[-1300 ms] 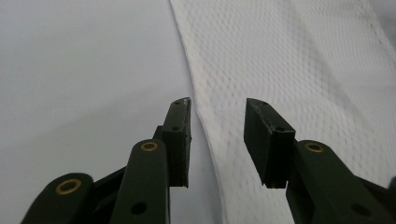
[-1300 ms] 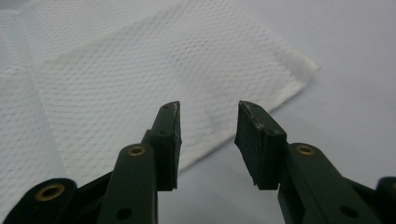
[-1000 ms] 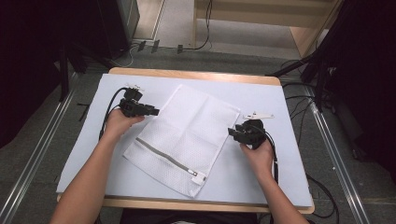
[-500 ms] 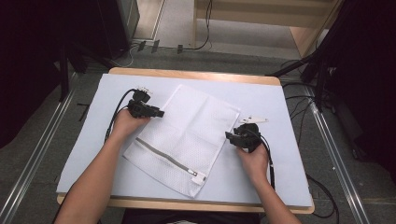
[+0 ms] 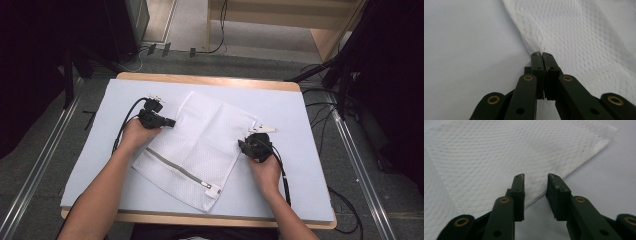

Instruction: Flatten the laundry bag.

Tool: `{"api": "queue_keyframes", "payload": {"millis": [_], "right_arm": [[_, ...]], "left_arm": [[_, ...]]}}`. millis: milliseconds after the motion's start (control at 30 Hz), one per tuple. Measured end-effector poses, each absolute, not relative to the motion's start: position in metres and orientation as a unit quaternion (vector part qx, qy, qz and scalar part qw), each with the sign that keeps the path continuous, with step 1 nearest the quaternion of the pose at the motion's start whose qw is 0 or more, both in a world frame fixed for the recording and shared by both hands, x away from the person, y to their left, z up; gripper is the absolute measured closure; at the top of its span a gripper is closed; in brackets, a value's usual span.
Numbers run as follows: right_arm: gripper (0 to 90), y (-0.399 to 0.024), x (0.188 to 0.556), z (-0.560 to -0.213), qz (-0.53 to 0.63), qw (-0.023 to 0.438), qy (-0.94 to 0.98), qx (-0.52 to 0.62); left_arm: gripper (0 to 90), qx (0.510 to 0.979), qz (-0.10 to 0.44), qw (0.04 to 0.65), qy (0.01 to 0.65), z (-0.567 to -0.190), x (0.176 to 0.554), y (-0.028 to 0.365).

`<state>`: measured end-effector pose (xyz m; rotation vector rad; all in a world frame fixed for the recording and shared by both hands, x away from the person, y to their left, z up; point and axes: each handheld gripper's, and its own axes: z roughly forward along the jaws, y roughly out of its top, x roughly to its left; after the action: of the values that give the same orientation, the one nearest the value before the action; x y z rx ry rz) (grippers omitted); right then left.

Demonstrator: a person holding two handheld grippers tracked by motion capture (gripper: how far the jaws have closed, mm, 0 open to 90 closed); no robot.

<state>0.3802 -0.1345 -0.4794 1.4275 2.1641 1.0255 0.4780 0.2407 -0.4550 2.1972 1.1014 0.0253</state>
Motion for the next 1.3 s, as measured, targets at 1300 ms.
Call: {"api": "queue_keyframes", "payload": {"millis": [1300], "right_arm": [[90.0, -0.145, 0.451, -0.466, 0.374, 0.109, 0.785, 0.481]], "left_arm": [[90.0, 0.817, 0.019, 0.353, 0.456, -0.441, 0.426, 0.253]]}}
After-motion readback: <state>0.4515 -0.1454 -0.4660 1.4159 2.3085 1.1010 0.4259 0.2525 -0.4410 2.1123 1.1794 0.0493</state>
